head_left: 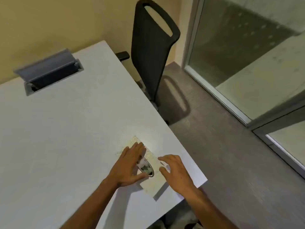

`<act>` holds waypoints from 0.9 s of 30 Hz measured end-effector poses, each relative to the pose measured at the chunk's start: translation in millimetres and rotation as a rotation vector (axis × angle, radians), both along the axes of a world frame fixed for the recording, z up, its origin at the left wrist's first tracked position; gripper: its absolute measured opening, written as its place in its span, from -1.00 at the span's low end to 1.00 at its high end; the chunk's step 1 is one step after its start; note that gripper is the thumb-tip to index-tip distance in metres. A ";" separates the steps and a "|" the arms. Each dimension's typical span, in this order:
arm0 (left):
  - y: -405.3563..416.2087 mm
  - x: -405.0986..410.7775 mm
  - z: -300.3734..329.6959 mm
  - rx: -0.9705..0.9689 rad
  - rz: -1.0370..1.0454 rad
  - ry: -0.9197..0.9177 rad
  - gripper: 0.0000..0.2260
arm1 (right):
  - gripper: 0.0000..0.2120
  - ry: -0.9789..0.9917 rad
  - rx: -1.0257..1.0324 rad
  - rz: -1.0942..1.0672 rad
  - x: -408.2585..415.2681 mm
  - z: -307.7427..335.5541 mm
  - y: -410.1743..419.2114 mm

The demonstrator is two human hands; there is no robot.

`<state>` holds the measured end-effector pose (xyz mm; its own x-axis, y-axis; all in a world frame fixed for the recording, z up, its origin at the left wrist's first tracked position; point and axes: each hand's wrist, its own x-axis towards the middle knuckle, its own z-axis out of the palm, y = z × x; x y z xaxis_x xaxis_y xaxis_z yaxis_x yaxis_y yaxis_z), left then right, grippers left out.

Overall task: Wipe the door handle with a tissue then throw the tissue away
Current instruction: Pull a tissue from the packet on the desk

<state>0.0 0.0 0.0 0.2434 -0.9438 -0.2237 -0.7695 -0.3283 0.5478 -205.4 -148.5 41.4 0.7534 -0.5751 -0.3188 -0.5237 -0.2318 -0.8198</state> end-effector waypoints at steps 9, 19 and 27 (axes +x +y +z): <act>-7.9 19.0 -53.6 -0.087 -0.143 -0.289 -0.13 | -0.60 0.119 -0.157 0.103 73.4 -38.3 32.8; -8.4 21.5 -50.8 -0.008 -0.170 -0.298 -0.32 | -0.81 -0.109 0.078 -0.010 51.3 -4.9 33.0; -10.8 18.5 -28.6 0.099 -0.177 -0.254 -0.32 | -0.94 -0.270 0.449 -0.425 41.5 26.0 14.6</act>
<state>18.5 -10.8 -28.6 0.1371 -0.9531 -0.2697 -0.9275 -0.2191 0.3030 -163.9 -133.9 67.4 0.5780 -0.6945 -0.4285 -0.2574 0.3431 -0.9033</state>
